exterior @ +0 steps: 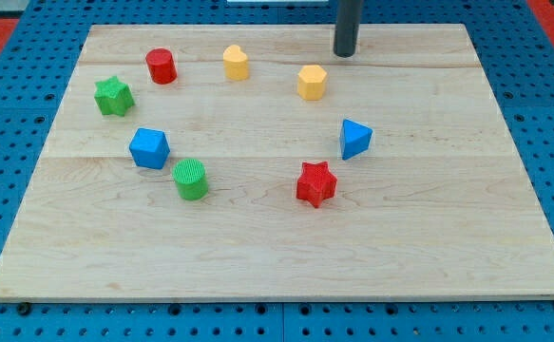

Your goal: Move the triangle below the hexagon

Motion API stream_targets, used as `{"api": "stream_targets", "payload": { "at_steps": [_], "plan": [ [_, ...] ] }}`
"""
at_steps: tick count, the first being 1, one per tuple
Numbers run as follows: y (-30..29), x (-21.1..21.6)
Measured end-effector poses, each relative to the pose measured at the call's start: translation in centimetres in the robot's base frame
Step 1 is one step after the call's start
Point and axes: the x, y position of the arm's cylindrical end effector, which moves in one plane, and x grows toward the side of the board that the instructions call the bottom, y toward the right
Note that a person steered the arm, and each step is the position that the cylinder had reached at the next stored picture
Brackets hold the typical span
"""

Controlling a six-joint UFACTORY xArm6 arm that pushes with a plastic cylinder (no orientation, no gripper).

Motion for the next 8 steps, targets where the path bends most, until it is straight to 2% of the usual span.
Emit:
{"api": "stream_targets", "payload": {
  "at_steps": [1, 2, 3, 4, 5, 6, 8],
  "plan": [
    [1.0, 0.0],
    [0.0, 3.9],
    [0.3, 11.1],
    [5.4, 16.1],
    [5.1, 21.9],
    [1.1, 20.0],
    [-1.7, 18.2]
  ]
}}
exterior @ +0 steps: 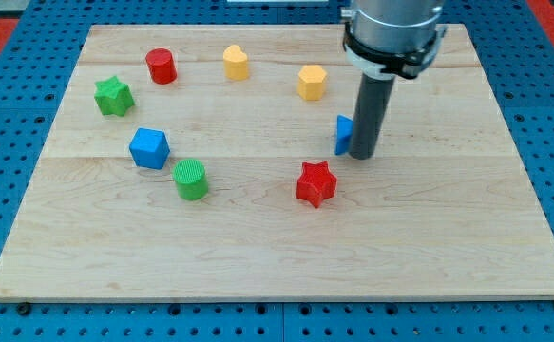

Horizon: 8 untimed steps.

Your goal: Move the triangle below the hexagon

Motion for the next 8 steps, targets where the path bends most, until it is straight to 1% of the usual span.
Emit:
{"api": "stream_targets", "payload": {
  "at_steps": [1, 2, 3, 5, 6, 7, 8],
  "plan": [
    [-2.4, -2.9],
    [-0.4, -1.3],
    [6.7, 1.1],
    [7.0, 1.1],
    [7.0, 5.4],
    [5.1, 10.9],
    [-2.1, 11.0]
  ]
}}
